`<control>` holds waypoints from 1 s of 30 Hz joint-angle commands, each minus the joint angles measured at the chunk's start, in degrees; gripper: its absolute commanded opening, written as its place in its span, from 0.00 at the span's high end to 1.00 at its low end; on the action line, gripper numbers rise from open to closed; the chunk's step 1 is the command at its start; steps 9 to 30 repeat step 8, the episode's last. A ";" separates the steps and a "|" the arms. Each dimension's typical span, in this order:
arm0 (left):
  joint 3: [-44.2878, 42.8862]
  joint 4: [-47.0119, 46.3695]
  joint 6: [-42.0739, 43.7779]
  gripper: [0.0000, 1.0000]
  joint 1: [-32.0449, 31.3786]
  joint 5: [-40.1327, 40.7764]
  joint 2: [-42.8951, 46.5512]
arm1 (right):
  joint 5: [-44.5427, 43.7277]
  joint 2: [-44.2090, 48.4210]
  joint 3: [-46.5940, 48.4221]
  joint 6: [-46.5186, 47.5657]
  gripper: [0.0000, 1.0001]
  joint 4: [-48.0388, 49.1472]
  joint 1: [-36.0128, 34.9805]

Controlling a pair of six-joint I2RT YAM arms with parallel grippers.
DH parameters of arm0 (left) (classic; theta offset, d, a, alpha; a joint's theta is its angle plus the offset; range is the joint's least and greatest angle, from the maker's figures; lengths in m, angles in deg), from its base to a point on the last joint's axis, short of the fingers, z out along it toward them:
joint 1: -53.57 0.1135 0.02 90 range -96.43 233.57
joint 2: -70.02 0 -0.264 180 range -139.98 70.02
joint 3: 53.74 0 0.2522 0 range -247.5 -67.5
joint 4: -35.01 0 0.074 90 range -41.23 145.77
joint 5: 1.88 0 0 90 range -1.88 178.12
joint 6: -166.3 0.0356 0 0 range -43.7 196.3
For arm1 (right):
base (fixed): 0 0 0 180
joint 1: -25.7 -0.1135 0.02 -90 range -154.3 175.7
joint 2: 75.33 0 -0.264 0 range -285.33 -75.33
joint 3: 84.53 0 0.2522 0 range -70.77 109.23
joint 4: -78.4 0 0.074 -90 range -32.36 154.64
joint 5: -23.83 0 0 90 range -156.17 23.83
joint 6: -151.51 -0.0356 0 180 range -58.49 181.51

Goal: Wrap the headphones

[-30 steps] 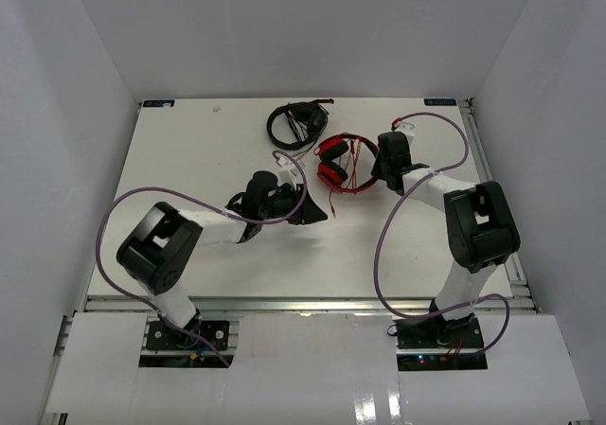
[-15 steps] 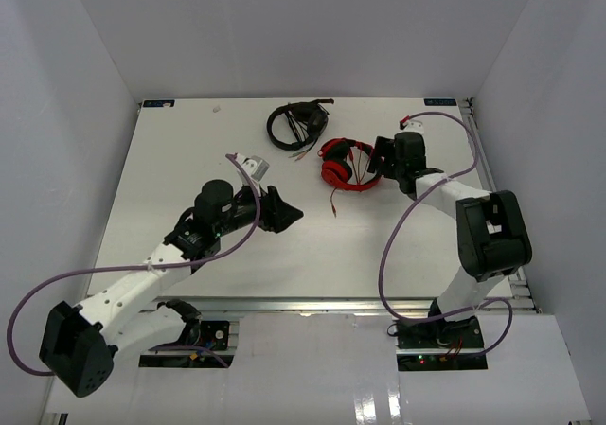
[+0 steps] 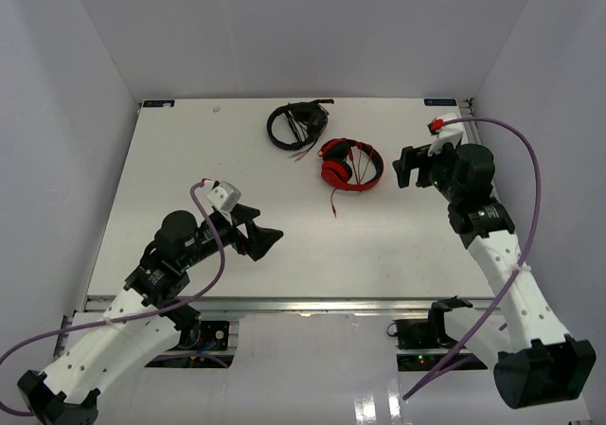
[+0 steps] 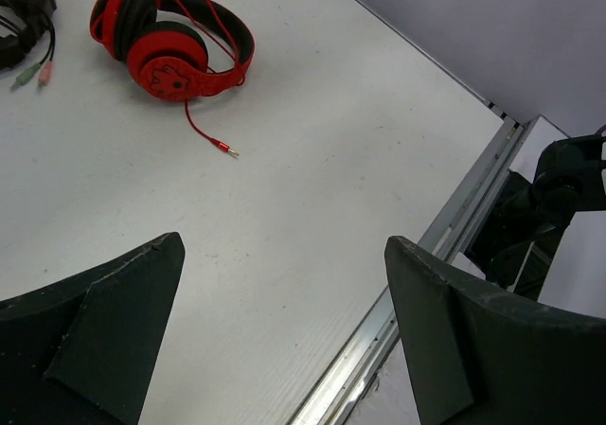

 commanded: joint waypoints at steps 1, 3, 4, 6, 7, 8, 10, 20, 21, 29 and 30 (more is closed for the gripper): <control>2.85 3.27 3.31 0.02 0.11 1.08 6.48 | -12.36 8.57 -4.25 3.38 0.10 -11.04 1.29; 3.18 3.38 3.68 0.02 0.11 0.98 8.54 | -11.16 10.22 -5.85 3.30 0.10 -12.91 2.82; 3.46 3.57 4.03 0.02 0.11 0.91 9.55 | -9.98 11.69 -6.75 3.23 0.10 -13.96 4.21; 3.06 5.05 4.69 0.02 0.11 1.57 10.22 | -6.17 13.45 -8.41 4.14 0.10 -15.22 6.12; 2.95 5.70 4.72 0.02 0.11 1.82 10.34 | -4.61 13.88 -8.94 5.16 0.10 -15.59 6.97; 2.85 6.31 4.70 0.02 0.10 2.08 10.49 | -3.17 14.31 -9.48 6.23 0.10 -15.88 7.79; 2.85 6.31 4.70 0.02 0.10 2.08 10.49 | -3.17 14.31 -9.48 6.23 0.10 -15.88 7.79; 2.85 6.31 4.70 0.02 0.10 2.08 10.49 | -3.17 14.31 -9.48 6.23 0.10 -15.88 7.79; 2.85 6.31 4.70 0.02 0.10 2.08 10.49 | -3.17 14.31 -9.48 6.23 0.10 -15.88 7.79; 2.85 6.31 4.70 0.02 0.10 2.08 10.49 | -3.17 14.31 -9.48 6.23 0.10 -15.88 7.79; 2.85 6.31 4.70 0.02 0.10 2.08 10.49 | -3.17 14.31 -9.48 6.23 0.10 -15.88 7.79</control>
